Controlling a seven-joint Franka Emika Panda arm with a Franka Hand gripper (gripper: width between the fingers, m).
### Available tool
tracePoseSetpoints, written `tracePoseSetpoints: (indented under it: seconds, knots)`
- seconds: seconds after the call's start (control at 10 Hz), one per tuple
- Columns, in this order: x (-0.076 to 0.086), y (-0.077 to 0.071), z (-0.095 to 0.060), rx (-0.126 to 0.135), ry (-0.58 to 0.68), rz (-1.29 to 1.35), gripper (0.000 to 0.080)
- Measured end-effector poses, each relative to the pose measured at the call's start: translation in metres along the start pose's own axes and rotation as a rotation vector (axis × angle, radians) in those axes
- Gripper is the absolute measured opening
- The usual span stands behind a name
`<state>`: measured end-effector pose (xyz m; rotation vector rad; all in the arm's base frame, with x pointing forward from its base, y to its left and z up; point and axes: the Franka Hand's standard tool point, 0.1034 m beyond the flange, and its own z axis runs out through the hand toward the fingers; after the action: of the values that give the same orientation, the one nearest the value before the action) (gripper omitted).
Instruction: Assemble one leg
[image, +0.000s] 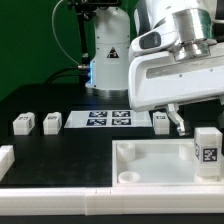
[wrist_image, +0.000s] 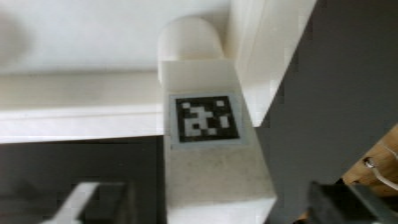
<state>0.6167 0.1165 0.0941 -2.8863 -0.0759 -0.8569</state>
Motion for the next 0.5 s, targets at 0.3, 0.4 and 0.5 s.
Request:
tracePoseSetpoints:
  seconds: [0.3,0.4,0.5]
  knots:
    - [0.0000,0.0000,0.0000,0.000,0.000,-0.003,0.0640]
    - [0.0000,0.0000,0.0000,0.000,0.000,-0.003,0.0647]
    - [0.0000,0.0000,0.0000,0.000,0.000,-0.004,0.0647]
